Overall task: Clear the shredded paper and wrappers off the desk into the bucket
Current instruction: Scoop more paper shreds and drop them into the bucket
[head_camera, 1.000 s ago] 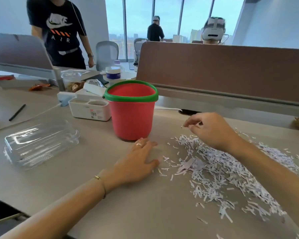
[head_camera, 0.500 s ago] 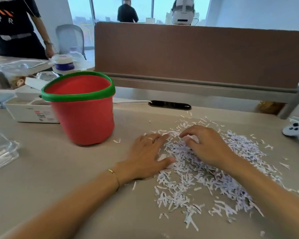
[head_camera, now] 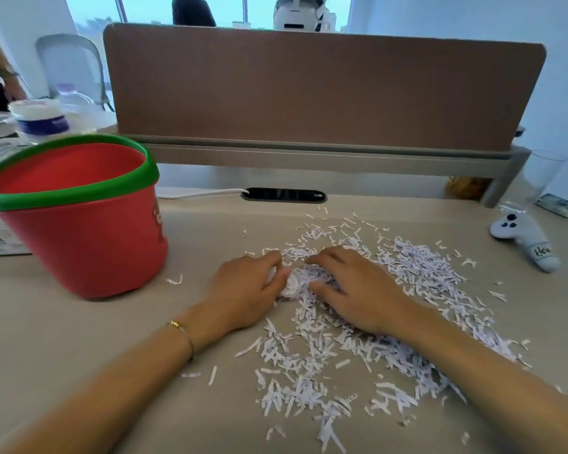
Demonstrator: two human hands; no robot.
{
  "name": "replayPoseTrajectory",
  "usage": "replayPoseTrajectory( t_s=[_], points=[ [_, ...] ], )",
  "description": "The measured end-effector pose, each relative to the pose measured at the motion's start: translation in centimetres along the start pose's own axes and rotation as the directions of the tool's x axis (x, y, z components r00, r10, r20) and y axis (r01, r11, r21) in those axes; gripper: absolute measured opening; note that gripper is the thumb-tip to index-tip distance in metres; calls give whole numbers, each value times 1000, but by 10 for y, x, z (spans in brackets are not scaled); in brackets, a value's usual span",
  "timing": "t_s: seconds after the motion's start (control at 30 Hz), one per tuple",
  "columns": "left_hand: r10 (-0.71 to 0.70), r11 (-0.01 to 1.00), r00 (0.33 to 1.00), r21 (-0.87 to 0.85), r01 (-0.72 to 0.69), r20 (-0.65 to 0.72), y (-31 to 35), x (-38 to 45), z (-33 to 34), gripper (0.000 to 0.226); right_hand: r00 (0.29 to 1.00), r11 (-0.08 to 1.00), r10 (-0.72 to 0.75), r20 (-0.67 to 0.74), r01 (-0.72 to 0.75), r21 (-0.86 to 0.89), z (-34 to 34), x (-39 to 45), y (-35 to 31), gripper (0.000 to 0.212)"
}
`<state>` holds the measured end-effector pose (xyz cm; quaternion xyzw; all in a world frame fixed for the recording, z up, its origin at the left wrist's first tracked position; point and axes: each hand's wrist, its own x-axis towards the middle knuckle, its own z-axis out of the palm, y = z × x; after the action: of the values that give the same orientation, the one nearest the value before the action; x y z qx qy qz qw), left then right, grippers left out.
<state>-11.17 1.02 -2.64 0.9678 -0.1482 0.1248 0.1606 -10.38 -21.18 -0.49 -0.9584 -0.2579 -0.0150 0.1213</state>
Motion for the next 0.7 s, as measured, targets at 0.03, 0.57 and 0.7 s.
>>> replayPoseTrajectory(
  t_s=[0.03, 0.57, 0.7],
  points=[
    [-3, 1000, 1000, -20, 3, -1, -2, 1, 0, 25, 1000, 1000, -15, -2, 15, -24, 2, 0, -1, 55],
    [-69, 980, 996, -191, 57, -58, -10, 4, -10, 41, 986, 968, -162, -50, 149, -202, 5, 18, -3, 35],
    [-88, 964, 993, -258, 66, -74, -4, 15, -22, 41, 988, 996, -86, -126, 85, -11, -12, 28, 0, 38]
  ],
)
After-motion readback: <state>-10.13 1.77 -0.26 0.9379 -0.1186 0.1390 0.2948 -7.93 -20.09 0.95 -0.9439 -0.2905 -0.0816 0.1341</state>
